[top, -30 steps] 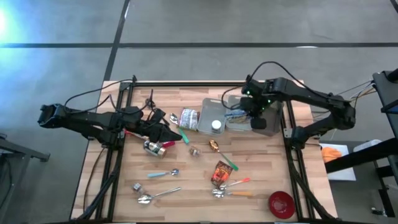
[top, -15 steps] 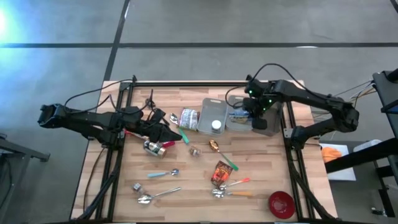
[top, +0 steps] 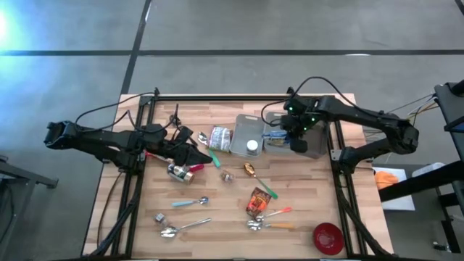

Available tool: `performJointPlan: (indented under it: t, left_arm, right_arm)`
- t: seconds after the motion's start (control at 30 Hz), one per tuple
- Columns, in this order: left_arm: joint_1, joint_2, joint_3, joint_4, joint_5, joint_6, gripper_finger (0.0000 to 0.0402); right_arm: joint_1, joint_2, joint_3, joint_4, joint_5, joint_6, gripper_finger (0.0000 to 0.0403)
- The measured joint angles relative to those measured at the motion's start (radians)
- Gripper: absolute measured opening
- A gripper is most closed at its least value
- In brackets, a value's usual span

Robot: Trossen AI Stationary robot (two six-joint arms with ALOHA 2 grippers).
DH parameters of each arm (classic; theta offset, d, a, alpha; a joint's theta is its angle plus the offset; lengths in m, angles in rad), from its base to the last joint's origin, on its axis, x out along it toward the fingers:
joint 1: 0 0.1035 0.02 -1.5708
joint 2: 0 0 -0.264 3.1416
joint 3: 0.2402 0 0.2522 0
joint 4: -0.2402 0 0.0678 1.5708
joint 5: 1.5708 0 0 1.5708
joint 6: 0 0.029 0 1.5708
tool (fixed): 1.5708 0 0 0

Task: Pick & Place Food Item
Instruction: Put the blue noodle pack into the right gray bin

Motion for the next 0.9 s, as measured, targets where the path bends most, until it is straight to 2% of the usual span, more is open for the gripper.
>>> performJointPlan:
  t: [0.17, 0.43, 0.67, 0.9]
  left_arm:
    - [0.001, 0.000, 0.000, 0.000, 0.000, 0.002, 0.0315]
    - [0.001, 0.000, 0.000, 0.000, 0.000, 0.004, 0.0315]
    - [0.001, 0.000, 0.000, 0.000, -0.008, 0.004, 0.0315]
    - [0.001, 0.000, 0.000, 0.000, -0.008, 0.004, 0.0315]
  right_arm:
    - [0.000, 0.000, 0.004, 0.003, 0.000, 0.006, 0.0014]
    - [0.006, 0.000, -0.065, 0.020, -0.008, 0.056, 0.0014]
    - [0.046, 0.000, -0.116, 0.098, -0.017, 0.093, 0.0014]
    - [0.101, 0.000, -0.124, 0.100, -0.018, 0.105, 0.0014]
